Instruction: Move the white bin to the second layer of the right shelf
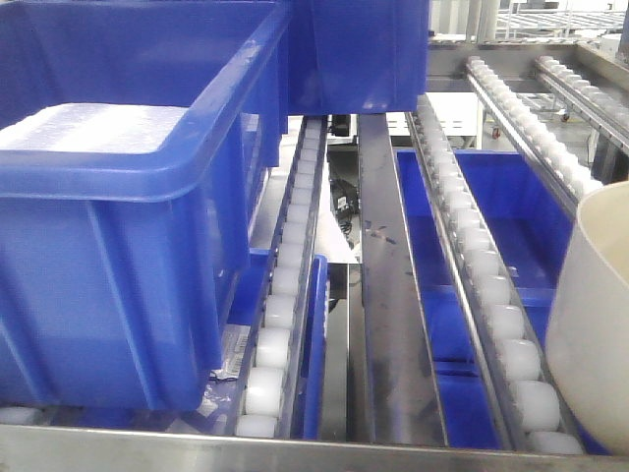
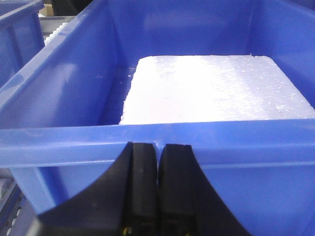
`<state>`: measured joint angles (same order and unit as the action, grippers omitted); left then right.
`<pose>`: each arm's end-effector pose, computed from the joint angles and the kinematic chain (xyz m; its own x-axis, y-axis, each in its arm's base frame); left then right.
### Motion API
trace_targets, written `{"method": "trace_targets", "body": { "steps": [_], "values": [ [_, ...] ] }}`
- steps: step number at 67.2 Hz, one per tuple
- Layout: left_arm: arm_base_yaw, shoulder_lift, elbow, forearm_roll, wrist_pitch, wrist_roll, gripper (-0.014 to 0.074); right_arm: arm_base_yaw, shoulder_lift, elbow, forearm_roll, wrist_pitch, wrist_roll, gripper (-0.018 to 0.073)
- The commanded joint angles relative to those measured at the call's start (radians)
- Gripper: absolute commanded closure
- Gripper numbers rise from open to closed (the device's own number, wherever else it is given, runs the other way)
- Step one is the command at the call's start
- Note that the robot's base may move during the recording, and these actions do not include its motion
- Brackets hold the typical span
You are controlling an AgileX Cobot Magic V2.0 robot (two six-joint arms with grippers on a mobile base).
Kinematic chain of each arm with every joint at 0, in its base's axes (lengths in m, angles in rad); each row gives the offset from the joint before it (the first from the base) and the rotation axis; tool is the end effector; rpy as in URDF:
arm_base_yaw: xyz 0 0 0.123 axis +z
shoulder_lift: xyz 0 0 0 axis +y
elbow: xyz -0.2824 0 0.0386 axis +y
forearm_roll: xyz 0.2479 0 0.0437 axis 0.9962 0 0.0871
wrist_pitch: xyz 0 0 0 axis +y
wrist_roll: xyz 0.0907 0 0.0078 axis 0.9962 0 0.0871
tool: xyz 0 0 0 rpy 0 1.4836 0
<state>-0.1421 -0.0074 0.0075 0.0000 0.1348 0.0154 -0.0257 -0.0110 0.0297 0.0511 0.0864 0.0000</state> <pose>0.0556 -0.0080 0.1987 -0.0450 0.0220 -0.9987 0.1423 0.9897 0.0154 0.0569 -0.0011 0.1958 -0.0167 0.0513 -0.9985 0.0222 0.9985 0.0510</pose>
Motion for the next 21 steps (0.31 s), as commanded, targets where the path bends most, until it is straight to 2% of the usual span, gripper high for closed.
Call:
{"method": "trace_targets", "body": {
  "steps": [1,21],
  "values": [
    [-0.004,-0.015,0.037,0.000,-0.087,-0.003,0.0512,0.004,-0.020,-0.016,-0.007,-0.081,0.000,0.0515],
    [-0.004,-0.015,0.037,0.000,-0.087,-0.003,0.0512,0.004,-0.020,-0.016,-0.007,-0.081,0.000,0.0515]
  ]
}}
